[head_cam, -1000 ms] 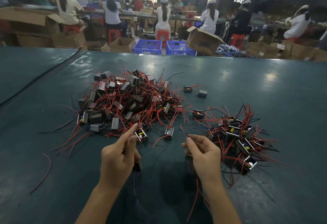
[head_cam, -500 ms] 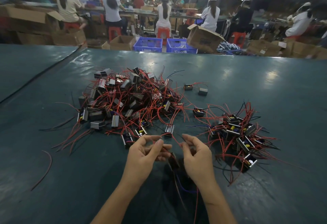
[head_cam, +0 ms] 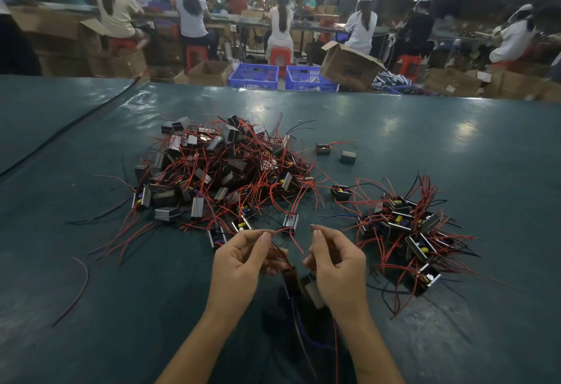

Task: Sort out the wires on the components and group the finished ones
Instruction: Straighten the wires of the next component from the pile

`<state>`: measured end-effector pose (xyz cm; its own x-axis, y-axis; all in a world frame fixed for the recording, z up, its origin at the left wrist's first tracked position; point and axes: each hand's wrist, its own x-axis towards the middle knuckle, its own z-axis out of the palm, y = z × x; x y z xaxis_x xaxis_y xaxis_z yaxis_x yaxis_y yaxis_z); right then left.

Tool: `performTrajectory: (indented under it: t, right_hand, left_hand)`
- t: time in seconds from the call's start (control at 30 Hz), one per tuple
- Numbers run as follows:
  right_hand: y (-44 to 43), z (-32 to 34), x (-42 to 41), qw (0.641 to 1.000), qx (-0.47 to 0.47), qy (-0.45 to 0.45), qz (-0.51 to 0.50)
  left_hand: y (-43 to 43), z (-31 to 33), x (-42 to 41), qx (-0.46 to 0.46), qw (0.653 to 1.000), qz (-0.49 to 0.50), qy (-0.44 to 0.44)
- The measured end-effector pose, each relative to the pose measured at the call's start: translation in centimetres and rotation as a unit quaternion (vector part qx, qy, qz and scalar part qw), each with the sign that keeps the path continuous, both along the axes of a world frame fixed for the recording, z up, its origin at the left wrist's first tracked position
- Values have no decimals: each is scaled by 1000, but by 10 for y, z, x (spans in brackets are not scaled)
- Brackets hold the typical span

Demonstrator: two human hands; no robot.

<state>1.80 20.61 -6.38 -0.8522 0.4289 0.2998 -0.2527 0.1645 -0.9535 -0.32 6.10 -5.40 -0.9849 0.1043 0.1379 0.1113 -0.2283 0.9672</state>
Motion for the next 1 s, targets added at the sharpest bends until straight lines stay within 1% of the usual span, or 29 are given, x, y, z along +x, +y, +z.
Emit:
performTrajectory:
  t: [0.1,0.23,0.37,0.47,0.63,0.87,1.0]
  right_hand:
    - [-3,3,2,1000,-11,7,17]
    - [-6,6,3,997,-29,-6,75]
    - [-8,6,4,991,-44,-16,122]
    - [-8,5,4,992,-13,-28,126]
    - [-9,4,2,994,-6,-19,103]
    - [-10,2,2,993,-17,-22,116]
    - [-12,3,3,992,2,-18,127]
  left_hand:
    - [2,-1,0,-19,1000,-4,8]
    - [1,-3,-1,-49,998,13,22]
    - [-1,-6,-3,-50,999,7,17]
    - [-2,-8,-4,-37,999,7,23]
    - [-2,-11,-6,-49,998,23,34]
    - [-3,-9,-2,-145,985,40,79]
    - [-3,-4,2,-156,981,61,95]
